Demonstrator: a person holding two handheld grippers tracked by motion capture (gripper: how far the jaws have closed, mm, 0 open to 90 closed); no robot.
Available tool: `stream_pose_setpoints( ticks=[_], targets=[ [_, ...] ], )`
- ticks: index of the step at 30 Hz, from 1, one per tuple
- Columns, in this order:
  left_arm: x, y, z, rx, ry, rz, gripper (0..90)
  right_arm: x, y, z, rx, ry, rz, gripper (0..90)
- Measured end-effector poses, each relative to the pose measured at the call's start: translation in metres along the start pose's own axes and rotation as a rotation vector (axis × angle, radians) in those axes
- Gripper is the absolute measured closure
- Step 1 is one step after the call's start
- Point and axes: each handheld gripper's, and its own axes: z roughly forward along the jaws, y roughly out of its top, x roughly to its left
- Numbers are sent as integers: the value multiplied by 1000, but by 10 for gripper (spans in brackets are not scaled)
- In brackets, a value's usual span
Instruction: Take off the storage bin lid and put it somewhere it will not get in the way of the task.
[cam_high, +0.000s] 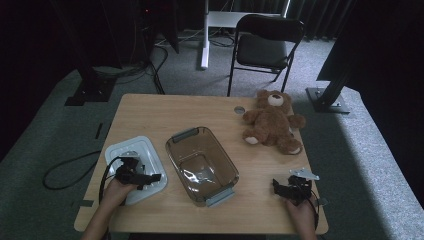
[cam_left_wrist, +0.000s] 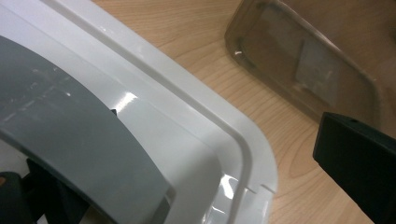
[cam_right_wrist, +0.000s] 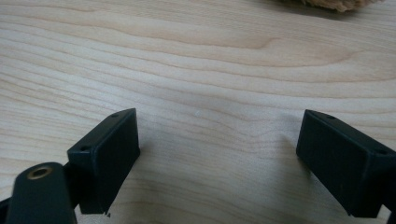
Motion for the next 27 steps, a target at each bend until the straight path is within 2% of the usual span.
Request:
stream_pose_setpoints(
  ticks=[4, 9, 14, 18, 20, 25, 27],
  targets=[
    [2, -5, 6, 6, -108, -44, 17, 0, 0, 0, 0, 0, 0, 124],
    [3, -5, 6, -2, -136, -45, 18, 0, 0, 0, 0, 0, 0, 124],
    [4, -6, 6, -2, -151, -21, 18, 0, 0, 0, 0, 0, 0, 124],
    [3, -4, 6, 18, -153, -32, 19, 0, 0, 0, 0, 0, 0, 124],
    [3, -3, 6, 26, -148, -22, 20, 0, 0, 0, 0, 0, 0, 124],
    [6, -6, 7, -20, -138, -20, 68, 0, 0, 0, 0, 0, 0, 124],
    [7, -7, 7, -34, -141, -3, 69, 0, 0, 0, 0, 0, 0, 124]
  ],
)
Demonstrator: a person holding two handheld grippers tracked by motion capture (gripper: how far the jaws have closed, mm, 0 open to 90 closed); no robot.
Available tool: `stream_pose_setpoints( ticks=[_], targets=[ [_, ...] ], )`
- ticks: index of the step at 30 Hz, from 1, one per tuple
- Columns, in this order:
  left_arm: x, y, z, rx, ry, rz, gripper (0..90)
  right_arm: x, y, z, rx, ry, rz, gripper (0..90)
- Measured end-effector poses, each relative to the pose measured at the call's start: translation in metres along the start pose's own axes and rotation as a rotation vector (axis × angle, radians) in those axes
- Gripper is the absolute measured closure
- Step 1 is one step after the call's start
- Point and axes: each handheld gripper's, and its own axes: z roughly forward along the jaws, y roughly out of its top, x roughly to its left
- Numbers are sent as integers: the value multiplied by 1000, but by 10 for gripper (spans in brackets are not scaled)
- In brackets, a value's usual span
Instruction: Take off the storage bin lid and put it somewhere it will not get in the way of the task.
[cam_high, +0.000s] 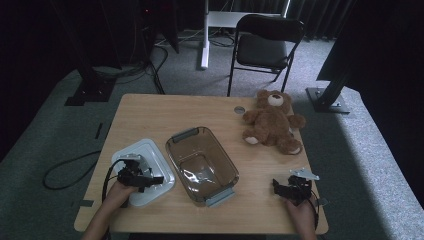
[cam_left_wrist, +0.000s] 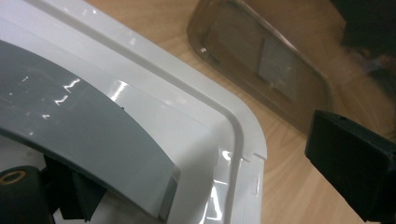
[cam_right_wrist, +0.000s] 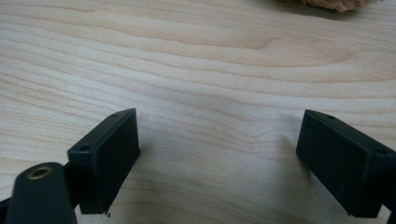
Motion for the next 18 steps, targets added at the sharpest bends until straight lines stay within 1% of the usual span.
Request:
stream_pose_setpoints(
  ticks=[1, 2, 5, 6, 8, 10, 11, 12, 13, 15, 16, 17, 18],
  targets=[
    [1, 0, 0, 3, -2, 9, 69, 0, 0, 0, 0, 0, 0, 124],
    [2, 0, 0, -4, -9, 7, 68, 0, 0, 0, 0, 0, 0, 124],
    [3, -1, 0, -11, -16, 20, 68, 0, 0, 0, 0, 0, 0, 124],
    [3, -1, 0, -10, -13, 14, 69, 0, 0, 0, 0, 0, 0, 124],
    [2, 0, 0, -5, 8, 10, 68, 0, 0, 0, 0, 0, 0, 124],
    [1, 2, -1, -1, 15, -7, 68, 0, 0, 0, 0, 0, 0, 124],
    [-1, 2, -1, 1, 25, -2, 68, 0, 0, 0, 0, 0, 0, 124],
    [-2, 2, -1, -1, 32, 20, 68, 0, 0, 0, 0, 0, 0, 124],
    [-3, 2, -1, -4, 32, 29, 68, 0, 0, 0, 0, 0, 0, 124],
    [0, 0, 0, 6, -6, 1, 68, 0, 0, 0, 0, 0, 0, 124],
    [1, -1, 1, -9, -22, 4, 68, 0, 0, 0, 0, 0, 0, 124],
    [1, -2, 0, -11, -21, 12, 68, 0, 0, 0, 0, 0, 0, 124],
    [1, -2, 0, -9, -35, 5, 68, 0, 0, 0, 0, 0, 0, 124]
  ],
)
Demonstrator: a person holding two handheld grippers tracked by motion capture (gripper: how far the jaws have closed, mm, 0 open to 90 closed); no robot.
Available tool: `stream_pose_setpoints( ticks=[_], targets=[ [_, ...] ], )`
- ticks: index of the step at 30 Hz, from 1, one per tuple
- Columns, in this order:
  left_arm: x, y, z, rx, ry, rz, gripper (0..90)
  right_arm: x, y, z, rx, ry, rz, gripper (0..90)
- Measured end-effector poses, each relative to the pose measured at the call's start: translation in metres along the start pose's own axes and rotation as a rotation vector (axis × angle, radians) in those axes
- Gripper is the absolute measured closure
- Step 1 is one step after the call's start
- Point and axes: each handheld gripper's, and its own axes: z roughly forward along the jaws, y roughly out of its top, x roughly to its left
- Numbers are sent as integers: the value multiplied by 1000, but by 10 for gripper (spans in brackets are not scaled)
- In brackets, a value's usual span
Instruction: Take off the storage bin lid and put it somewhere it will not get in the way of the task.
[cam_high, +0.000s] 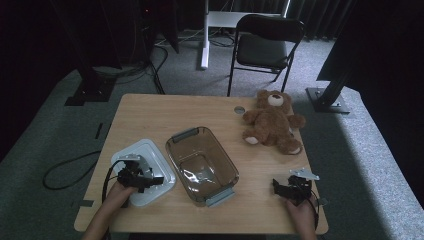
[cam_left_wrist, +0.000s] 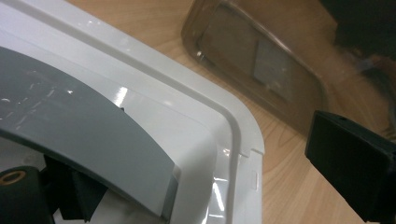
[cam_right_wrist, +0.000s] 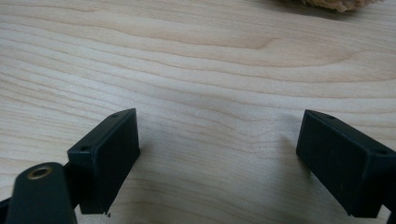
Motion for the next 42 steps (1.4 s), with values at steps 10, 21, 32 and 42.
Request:
stream_pose_setpoints(
  ticks=[10, 21, 32, 42],
  targets=[
    [10, -1, -10, -53, 33, -79, 68, 0, 0, 0, 0, 0, 0, 124],
    [6, -10, -34, -88, 259, -30, 67, 0, 0, 0, 0, 0, 0, 124],
    [2, -32, -56, -85, 431, -19, 67, 0, 0, 0, 1, 0, -2, 124],
    [-2, -46, -61, -37, 569, 6, 66, 0, 0, 0, 2, 4, -7, 123]
  ],
)
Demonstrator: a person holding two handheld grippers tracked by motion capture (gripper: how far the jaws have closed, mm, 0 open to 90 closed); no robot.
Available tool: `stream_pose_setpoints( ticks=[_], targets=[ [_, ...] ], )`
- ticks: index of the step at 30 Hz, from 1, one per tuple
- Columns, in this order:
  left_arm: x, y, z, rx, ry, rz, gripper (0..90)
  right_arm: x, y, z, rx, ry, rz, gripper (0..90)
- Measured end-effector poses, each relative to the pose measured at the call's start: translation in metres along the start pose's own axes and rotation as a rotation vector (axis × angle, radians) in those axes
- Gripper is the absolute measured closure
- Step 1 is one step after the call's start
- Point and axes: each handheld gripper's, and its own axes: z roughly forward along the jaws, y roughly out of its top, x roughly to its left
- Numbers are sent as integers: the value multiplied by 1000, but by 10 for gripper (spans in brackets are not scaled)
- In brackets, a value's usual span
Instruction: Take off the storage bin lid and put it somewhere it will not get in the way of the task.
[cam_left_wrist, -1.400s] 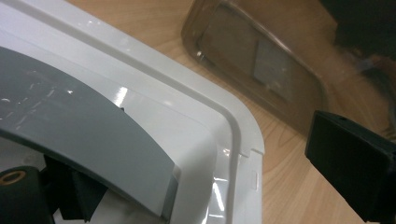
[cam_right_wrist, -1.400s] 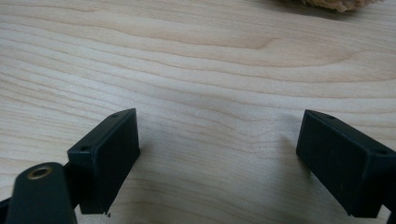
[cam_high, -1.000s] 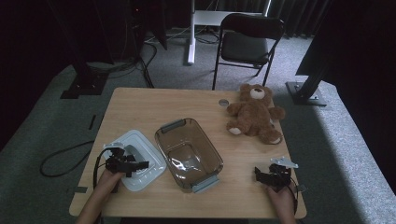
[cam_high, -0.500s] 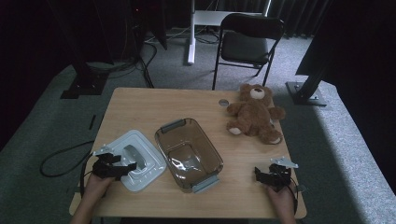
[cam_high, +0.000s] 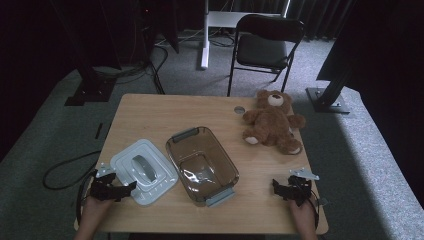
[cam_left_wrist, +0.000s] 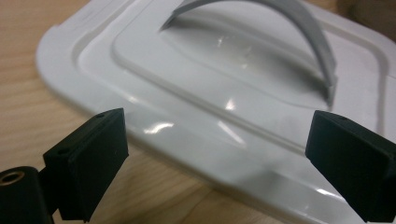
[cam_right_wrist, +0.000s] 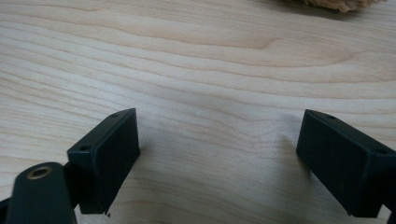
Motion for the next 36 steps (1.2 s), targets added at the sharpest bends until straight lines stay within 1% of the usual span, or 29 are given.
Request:
stream_pose_setpoints(
  ticks=[2, 3, 4, 5, 6, 8, 10, 11, 12, 14, 15, 16, 18, 21, 25, 26, 27, 28, 29, 31, 36],
  targets=[
    [1, -2, -2, 1, 27, -11, 65, 0, 0, 0, 0, 0, 1, 123],
    [2, -3, -4, -3, 30, -13, 65, 0, 0, 0, 0, 0, -1, 123],
    [4, -3, -5, -1, 14, -14, 12, -1, 0, 0, 1, 5, -6, 123],
    [5, -4, -6, -4, 18, -18, 4, -2, 1, -1, 14, 12, -14, 125],
    [5, -5, -7, 0, 20, -15, 4, -2, 2, -2, 28, 19, -10, 132],
    [6, -7, -7, 2, 38, -15, 4, -3, 5, -6, 35, 39, -21, 135],
    [7, -9, -7, 6, 53, -5, 4, -2, 11, -15, -6, 4, -42, 135],
    [7, -10, -7, 8, 52, -3, 4, -2, 15, -20, -24, 0, -40, 129],
    [7, -11, -6, 10, 51, -3, 4, -3, 19, -24, -40, 13, -33, 124],
    [8, -12, -5, 22, 51, -2, 4, -6, 28, -29, -74, 37, 1, 122],
    [8, -13, -4, 27, 57, 0, 4, -7, 32, -30, -79, 40, 14, 121],
    [8, -13, -4, 29, 52, 1, 4, -9, 35, -31, -90, 38, 23, 121],
    [7, -14, -3, 27, 48, 3, 4, -11, 41, -29, -88, 42, 39, 120],
    [6, -15, -2, 24, 32, 0, 4, -12, 51, -25, -82, 31, 37, 120],
    [6, -14, -1, 22, 30, -1, 4, -15, 64, -21, -92, 32, 41, 120],
    [6, -15, -1, 19, 28, -4, 4, -15, 68, -20, -91, 38, 46, 121],
    [6, -15, -1, 19, 28, -4, 4, -15, 68, -20, -91, 38, 46, 121],
    [7, -15, 0, 15, 20, -13, 4, -16, 72, -19, -93, 41, 50, 120],
    [7, -16, 0, 13, 16, -17, 4, -17, 80, -17, -109, 36, 53, 120],
    [9, -17, 0, 10, 14, -23, 4, -17, 89, -15, -119, 33, 50, 120],
    [10, -18, -1, 3, 14, -29, 4, -17, 114, -8, -121, 42, 53, 120]
  ],
)
